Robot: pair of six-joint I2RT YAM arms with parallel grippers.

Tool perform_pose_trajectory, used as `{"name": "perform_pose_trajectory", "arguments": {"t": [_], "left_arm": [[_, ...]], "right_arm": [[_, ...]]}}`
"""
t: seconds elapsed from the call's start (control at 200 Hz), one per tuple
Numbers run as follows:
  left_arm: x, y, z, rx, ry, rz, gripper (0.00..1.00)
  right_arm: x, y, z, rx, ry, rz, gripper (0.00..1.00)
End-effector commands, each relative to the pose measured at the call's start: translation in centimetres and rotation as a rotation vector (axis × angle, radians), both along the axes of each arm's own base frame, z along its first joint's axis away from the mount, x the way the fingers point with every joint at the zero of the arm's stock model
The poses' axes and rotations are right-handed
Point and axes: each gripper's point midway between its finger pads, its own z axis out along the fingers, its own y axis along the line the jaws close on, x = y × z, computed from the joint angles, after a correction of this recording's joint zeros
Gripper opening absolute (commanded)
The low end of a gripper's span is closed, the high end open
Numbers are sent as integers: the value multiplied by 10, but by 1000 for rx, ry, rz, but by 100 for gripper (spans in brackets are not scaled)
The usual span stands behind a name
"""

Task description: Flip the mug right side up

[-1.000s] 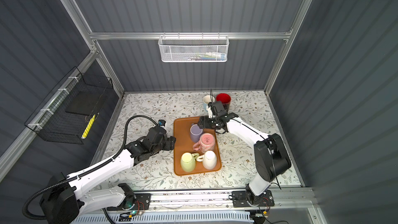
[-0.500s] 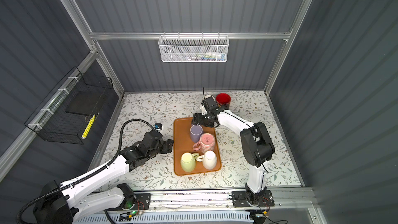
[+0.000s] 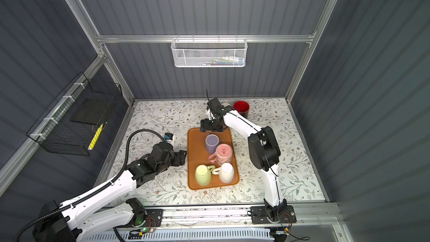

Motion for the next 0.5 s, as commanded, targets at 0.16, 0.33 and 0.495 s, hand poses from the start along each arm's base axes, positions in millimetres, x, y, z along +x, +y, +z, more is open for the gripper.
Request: {"name": "perform_pose_trajectory", "arguments": {"t": [0.16, 0.33, 0.495], "left_arm": [[-5, 12, 3, 7, -6, 35, 81], [-6, 12, 3, 2, -4, 33, 81], [-6, 12, 3, -7, -2, 38, 81]], "right_arm": [[-24, 18, -16, -64, 61, 90, 82], [-32, 31, -12, -49, 59, 123, 81], [-40, 42, -9, -39, 59, 152, 81]]}}
